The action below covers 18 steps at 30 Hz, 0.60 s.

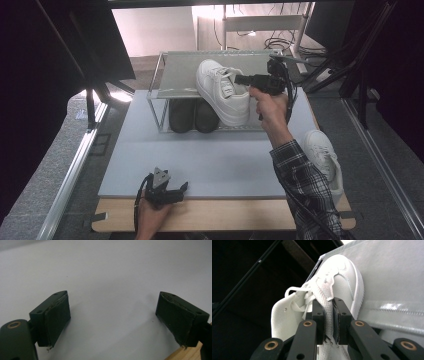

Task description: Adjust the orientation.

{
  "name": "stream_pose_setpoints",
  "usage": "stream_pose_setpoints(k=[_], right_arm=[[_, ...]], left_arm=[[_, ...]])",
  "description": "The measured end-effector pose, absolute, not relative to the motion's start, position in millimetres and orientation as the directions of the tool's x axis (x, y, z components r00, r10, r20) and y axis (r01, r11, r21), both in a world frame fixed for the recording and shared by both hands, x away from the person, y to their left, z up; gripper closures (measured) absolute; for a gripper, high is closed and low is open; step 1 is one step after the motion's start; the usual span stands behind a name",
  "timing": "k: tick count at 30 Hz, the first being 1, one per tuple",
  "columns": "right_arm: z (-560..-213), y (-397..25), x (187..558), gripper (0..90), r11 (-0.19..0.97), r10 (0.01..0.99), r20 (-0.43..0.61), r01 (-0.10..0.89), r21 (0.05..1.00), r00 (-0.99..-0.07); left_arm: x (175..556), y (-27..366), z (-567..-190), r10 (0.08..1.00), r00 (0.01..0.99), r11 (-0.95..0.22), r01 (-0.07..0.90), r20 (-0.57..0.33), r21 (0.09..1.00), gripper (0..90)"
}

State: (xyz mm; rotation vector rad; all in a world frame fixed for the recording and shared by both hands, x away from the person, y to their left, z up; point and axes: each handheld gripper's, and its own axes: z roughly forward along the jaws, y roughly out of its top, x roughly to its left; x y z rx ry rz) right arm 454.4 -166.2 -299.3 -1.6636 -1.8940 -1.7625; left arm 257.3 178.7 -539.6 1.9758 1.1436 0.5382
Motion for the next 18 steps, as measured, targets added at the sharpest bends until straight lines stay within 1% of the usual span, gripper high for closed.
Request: stream_pose_setpoints(k=[9, 18], right_arm=[[-298.7, -159.2, 472.2, 81.1, -0.285, 0.66, 0.662, 0.697, 0.658, -0.355], [-300.4, -154.3, 487.1, 80.8, -0.31, 0.68, 0.659, 0.689, 0.655, -0.321]], left_arm=[[257.3, 178.9, -539.5, 0.861, 0.508, -0.299, 0.535, -0.018, 0.791, 12.3], [257.1, 178.9, -539.3, 0.862, 0.507, -0.3, 0.535, -0.017, 0.79, 12.3]])
